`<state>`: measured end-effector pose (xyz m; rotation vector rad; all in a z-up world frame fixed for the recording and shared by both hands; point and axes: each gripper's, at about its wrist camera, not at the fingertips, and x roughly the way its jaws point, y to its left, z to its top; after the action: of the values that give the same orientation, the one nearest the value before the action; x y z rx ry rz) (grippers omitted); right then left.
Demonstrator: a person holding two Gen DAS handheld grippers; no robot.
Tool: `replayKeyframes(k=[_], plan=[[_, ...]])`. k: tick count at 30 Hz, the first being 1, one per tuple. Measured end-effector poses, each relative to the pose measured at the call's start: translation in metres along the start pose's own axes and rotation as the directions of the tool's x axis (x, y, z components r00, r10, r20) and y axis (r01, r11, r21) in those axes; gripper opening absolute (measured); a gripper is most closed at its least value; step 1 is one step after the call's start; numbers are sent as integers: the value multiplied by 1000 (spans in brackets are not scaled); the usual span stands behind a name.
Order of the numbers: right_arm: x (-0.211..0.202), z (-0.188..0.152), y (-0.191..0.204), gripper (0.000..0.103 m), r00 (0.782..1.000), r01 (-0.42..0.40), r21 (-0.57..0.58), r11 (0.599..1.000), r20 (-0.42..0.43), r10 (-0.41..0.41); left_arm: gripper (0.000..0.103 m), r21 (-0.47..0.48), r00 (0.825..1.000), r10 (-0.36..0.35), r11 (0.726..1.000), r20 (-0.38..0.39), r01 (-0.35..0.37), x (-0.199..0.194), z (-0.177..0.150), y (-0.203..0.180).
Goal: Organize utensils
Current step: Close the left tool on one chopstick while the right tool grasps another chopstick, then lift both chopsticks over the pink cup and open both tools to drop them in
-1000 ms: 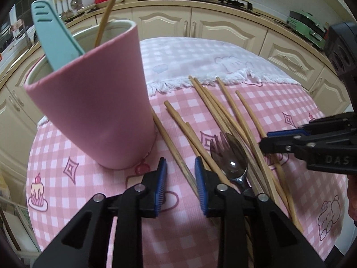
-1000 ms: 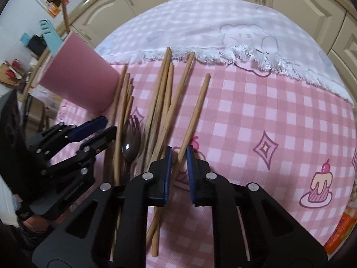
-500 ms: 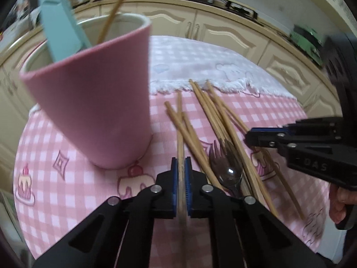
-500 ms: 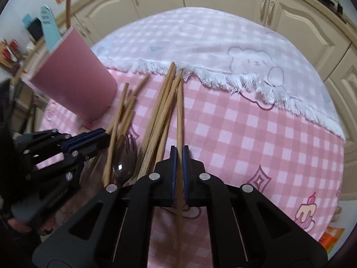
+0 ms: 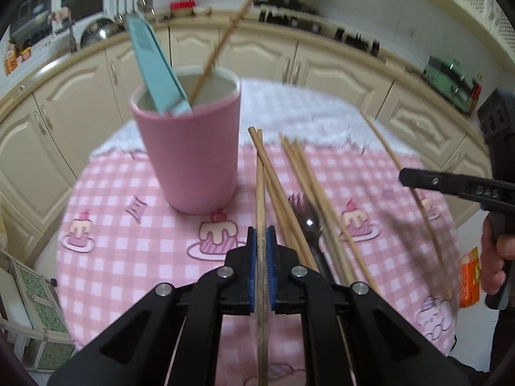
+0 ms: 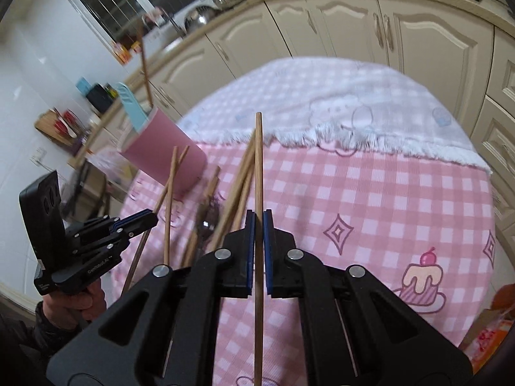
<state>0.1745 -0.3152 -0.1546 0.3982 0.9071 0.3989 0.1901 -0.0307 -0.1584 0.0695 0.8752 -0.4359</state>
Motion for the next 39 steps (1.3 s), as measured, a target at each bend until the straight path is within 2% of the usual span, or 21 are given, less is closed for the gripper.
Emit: replayKeyframes(k=[4, 7, 10, 13, 19, 22, 24, 27, 30, 35, 39], plan=[[-16, 1, 11, 5, 996, -48, -17, 999, 76, 49, 6, -2, 992, 7, 1000, 128, -6, -38, 0, -3], [-31, 3, 24, 5, 985, -64, -35, 997, 159, 69, 6, -20, 972, -6, 1000, 234, 11, -63, 4, -3], [-45, 8, 35, 5, 968, -74, -39, 997, 236, 81, 6, -38, 946, -7, 999, 324, 21, -85, 11, -1], [-53, 23, 56, 5, 947, -72, -72, 995, 307, 91, 6, -59, 914, -8, 998, 405, 35, -108, 19, 9], [-68, 62, 113, 5, 891, -79, -171, 982, 430, 146, 6, -63, 816, -4, 997, 579, 50, -149, 51, 24], [-68, 85, 141, 6, 858, -82, -228, 970, 478, 185, 6, -68, 785, 11, 997, 619, 40, -155, 67, 31], [-65, 98, 155, 6, 845, -80, -258, 963, 495, 203, 6, -77, 768, 19, 996, 641, 40, -156, 79, 35], [-55, 116, 174, 6, 826, -70, -296, 953, 519, 222, 6, -78, 754, 21, 996, 656, 40, -153, 95, 42], [-41, 134, 183, 6, 810, -65, -314, 947, 537, 234, 6, -75, 751, 17, 996, 660, 43, -149, 109, 49], [-14, 149, 186, 6, 803, -45, -322, 946, 552, 226, 6, -71, 753, 19, 997, 657, 37, -140, 120, 60], [13, 151, 180, 6, 810, -27, -307, 951, 550, 200, 6, -83, 760, 22, 996, 650, 43, -130, 127, 71]])
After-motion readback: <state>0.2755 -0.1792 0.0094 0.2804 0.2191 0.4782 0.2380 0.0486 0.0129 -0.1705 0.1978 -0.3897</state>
